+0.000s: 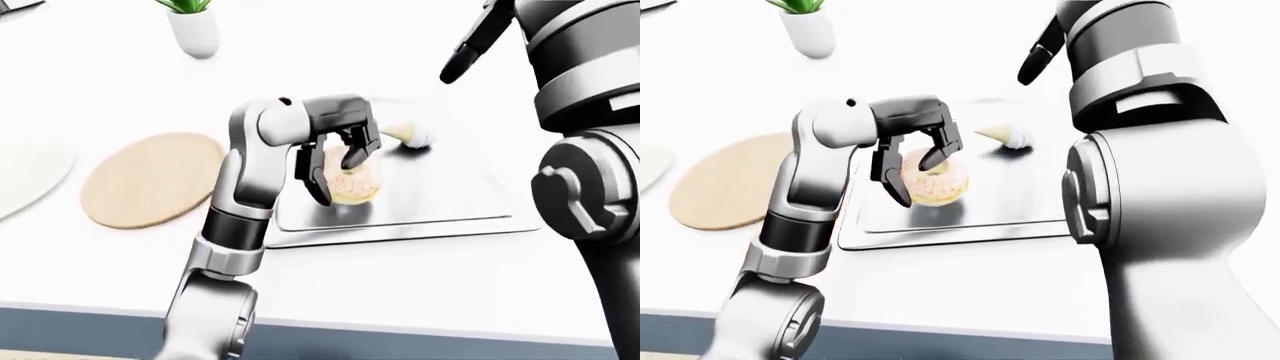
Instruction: Move the dessert items from the plate to the tray.
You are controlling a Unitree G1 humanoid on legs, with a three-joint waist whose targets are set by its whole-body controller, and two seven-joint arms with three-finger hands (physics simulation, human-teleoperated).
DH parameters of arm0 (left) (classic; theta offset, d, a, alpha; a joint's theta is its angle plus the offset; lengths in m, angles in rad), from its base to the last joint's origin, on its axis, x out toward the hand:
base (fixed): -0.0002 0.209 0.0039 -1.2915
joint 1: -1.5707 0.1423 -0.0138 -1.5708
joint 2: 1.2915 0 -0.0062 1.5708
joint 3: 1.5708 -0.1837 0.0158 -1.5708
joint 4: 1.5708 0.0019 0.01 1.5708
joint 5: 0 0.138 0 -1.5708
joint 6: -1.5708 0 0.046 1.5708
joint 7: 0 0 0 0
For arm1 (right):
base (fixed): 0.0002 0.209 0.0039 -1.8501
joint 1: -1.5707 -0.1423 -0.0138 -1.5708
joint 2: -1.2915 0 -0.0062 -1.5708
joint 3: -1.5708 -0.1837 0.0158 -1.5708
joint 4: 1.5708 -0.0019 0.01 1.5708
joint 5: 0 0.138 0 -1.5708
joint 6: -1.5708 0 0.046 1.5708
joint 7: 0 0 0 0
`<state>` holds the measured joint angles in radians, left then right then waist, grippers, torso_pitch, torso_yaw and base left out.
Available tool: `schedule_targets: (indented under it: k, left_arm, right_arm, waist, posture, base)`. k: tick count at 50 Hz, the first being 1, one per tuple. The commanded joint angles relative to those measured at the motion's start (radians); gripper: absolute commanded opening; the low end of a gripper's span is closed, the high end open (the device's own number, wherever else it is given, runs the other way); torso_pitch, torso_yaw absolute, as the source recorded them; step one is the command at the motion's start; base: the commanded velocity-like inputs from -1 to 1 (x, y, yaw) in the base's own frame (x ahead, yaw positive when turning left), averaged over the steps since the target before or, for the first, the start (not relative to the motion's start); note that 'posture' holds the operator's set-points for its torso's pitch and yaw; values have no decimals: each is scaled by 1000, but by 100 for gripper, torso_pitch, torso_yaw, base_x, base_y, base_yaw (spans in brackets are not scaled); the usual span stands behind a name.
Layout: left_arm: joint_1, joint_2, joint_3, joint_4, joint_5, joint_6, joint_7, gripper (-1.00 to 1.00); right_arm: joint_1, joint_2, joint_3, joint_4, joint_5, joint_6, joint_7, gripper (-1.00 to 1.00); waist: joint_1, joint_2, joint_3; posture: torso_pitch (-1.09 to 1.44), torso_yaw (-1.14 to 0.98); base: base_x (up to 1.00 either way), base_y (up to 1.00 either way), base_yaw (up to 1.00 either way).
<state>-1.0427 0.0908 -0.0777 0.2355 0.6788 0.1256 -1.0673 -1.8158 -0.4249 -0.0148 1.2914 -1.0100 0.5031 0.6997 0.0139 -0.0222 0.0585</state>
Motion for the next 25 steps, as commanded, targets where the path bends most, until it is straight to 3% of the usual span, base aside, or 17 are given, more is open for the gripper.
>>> schedule_targets:
  k: [1, 5, 11, 12, 13, 14, 15, 16, 25]
  left_arm:
    - [-38, 4, 20, -36, 3, -13, 13, -100]
    - [-55, 2, 29, -21, 3, -18, 15, -98]
    - [-57, 5, 32, -12, 5, -24, 18, -51]
    - [-58, 8, 31, -13, 7, -23, 12, -27]
    - [-63, 7, 36, -9, 6, -20, 18, 39]
    - [-58, 11, 33, -17, 6, -21, 7, 47]
    - [-58, 12, 35, -22, 7, -14, 1, 79]
    - [-56, 12, 35, -29, 7, -8, -5, 96]
    - [-62, 15, 37, -32, 16, -7, -2, 100]
  right_arm:
    - [-33, -8, 0, -32, -3, -12, -15, 100]
    - [-29, -6, 3, -31, -3, -17, -15, 100]
    - [-22, -1, 2, -31, 1, -17, -17, 100]
    - [-25, -1, 3, -31, 0, -18, -14, 100]
    - [-25, -1, 2, -30, 1, -18, -15, 100]
    - [-24, -2, 2, -30, 2, -19, -17, 100]
    - [-23, -2, 3, -30, 1, -20, -16, 100]
    - [-23, -2, 3, -30, 1, -20, -15, 100]
    - [-19, -2, 1, -32, 5, -18, -15, 100]
  waist:
    - [2, -4, -33]
    - [3, -7, -35]
    - [7, -8, -35]
    - [7, -8, -35]
    - [8, -8, -36]
    - [8, -8, -36]
    - [9, -8, -36]
    - [9, -8, -36]
    - [11, -10, -35]
  posture:
    - [0, 0]
    - [0, 0]
    - [0, 0]
    - [0, 0]
    - [0, 0]
    - [0, 0]
    - [0, 0]
    - [0, 0]
    - [0, 0]
  base:
    - [0, 0, 0]
    - [0, 0, 0]
    - [0, 0, 0]
    - [0, 0, 0]
    - [0, 0, 0]
    - [0, 0, 0]
    - [0, 0, 0]
    - [0, 0, 0]
    - [0, 0, 0]
